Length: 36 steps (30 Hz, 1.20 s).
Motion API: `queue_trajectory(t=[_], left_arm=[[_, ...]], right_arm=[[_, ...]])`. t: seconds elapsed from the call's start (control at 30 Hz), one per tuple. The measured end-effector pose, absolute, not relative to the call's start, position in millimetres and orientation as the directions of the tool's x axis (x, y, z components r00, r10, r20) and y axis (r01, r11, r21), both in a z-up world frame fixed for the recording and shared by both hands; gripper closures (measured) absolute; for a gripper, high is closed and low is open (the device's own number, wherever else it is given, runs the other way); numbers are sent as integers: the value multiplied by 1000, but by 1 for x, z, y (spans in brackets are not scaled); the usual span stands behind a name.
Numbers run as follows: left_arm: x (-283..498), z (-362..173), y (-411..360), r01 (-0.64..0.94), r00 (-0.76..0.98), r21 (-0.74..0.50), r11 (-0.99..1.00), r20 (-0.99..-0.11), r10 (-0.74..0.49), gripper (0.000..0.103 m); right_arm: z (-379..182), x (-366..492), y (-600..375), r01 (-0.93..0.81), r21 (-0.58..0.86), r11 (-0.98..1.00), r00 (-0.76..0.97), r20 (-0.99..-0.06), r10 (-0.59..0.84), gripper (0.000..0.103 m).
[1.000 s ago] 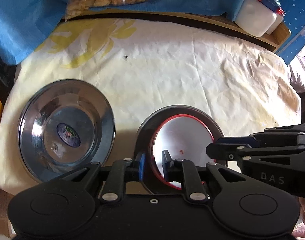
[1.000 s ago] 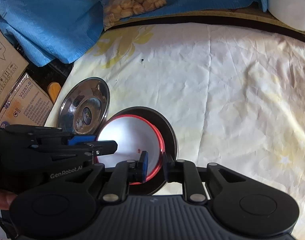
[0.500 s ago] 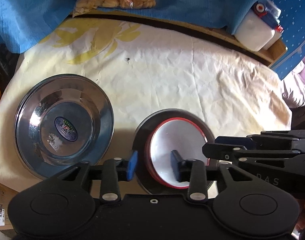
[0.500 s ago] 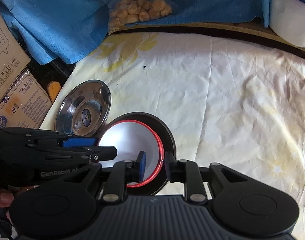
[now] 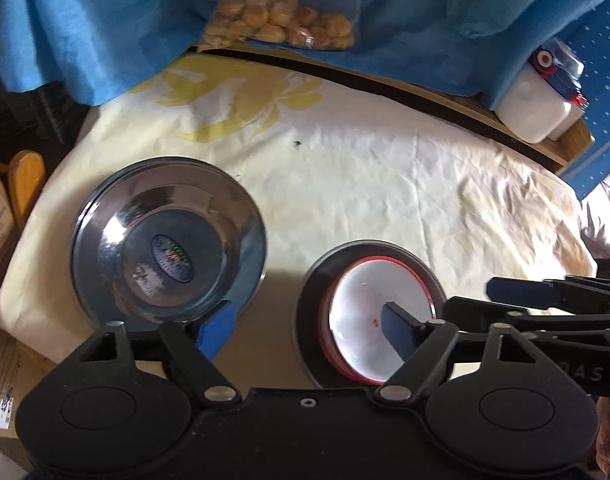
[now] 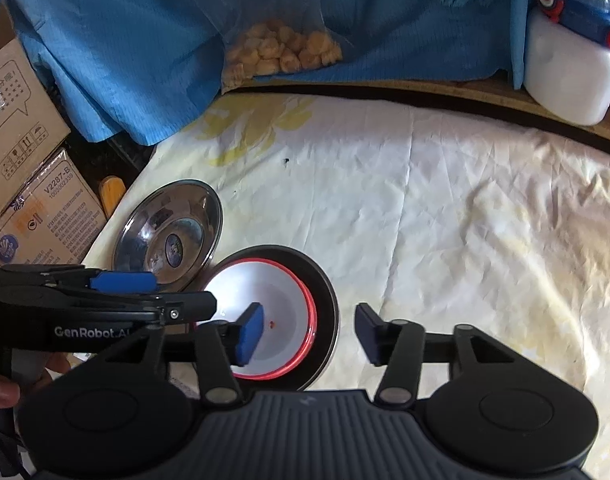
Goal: Organize plates and bowls
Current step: 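Open both tools to release the stacked white bowl, then withdraw both open tools and move them to the deep steel bowl rim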
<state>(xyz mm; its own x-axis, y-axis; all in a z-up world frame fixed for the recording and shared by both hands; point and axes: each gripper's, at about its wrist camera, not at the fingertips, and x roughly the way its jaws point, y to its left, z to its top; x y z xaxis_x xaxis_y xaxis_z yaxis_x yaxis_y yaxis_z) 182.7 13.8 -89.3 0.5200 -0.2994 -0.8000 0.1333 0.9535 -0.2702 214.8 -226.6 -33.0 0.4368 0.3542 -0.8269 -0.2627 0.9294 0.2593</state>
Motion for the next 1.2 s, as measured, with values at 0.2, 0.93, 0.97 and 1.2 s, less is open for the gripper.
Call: queue_trajectory(t=[0.2, 0.93, 0.97, 1.2], left_arm=[[174, -96, 25, 68, 530, -320, 945, -791, -306, 4], [161, -132, 39, -146, 473, -247, 958, -868, -152, 1], [162, -133, 39, -148, 472, -251, 957, -868, -155, 1], [167, -133, 36, -156, 461, -232, 960, -877, -136, 1]], right_arm=[[-30, 212, -231, -277, 216, 936, 465, -823, 327, 20], [-64, 231, -269, -206, 163, 965, 426, -872, 239, 0], [-66, 232, -268, -209, 164, 964, 420, -875, 240, 0], [-73, 236, -263, -229, 170, 959, 397, -883, 251, 0]])
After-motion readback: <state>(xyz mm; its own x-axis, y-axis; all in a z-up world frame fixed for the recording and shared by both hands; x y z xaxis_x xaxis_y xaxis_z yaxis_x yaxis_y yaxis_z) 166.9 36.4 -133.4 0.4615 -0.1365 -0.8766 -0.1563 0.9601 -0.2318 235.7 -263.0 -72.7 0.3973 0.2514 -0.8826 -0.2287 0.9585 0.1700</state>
